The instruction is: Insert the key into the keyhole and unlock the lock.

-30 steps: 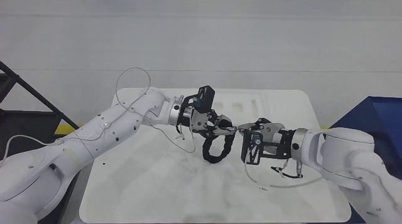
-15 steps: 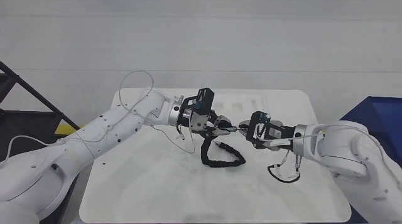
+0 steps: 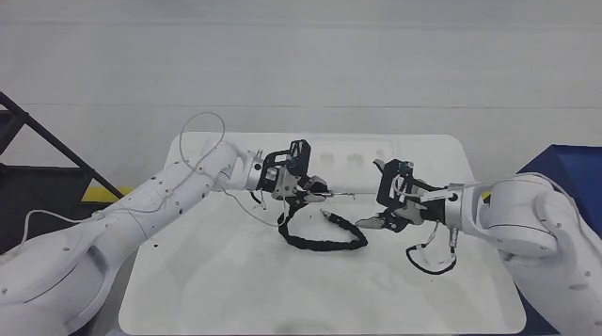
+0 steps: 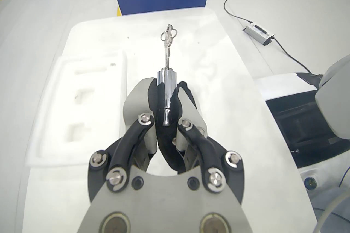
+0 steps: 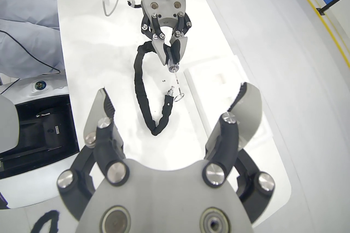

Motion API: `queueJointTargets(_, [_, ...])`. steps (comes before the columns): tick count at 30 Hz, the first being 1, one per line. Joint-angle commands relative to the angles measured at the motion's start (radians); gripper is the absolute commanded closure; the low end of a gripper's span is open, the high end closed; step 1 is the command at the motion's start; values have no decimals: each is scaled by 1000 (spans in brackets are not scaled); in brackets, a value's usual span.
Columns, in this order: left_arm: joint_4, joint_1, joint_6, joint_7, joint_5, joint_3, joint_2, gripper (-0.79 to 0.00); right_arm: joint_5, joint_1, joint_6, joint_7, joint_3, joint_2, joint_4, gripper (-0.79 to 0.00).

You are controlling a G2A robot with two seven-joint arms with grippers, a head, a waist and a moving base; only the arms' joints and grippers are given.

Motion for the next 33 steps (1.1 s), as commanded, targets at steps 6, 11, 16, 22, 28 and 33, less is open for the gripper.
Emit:
queueJointTargets(6, [95, 48, 0, -115, 21, 0, -44, 0, 52, 9, -5, -30, -10, -2, 35, -785])
queueJointTargets(11, [151, 72, 0, -143, 40, 0, -78, 0, 66, 21, -10, -35, -22, -4, 64, -785])
queueJointTargets(16, [195, 80, 0, -152, 111, 0, -108, -34, 72, 33, -11, -39, -36, -5, 85, -785])
queueJointTargets(22, [249, 96, 0, -124, 147, 0, -143, -785, 86, 43, -17, -45, -50, -7, 113, -785])
queueJointTargets(28, [268, 71, 0, -31, 151, 0, -156, -785, 113, 70, -39, -60, -76, -13, 175, -785])
queueJointTargets(33, [244, 2, 0, 99, 152, 0, -134, -785, 142, 137, -85, -80, -116, -25, 271, -785])
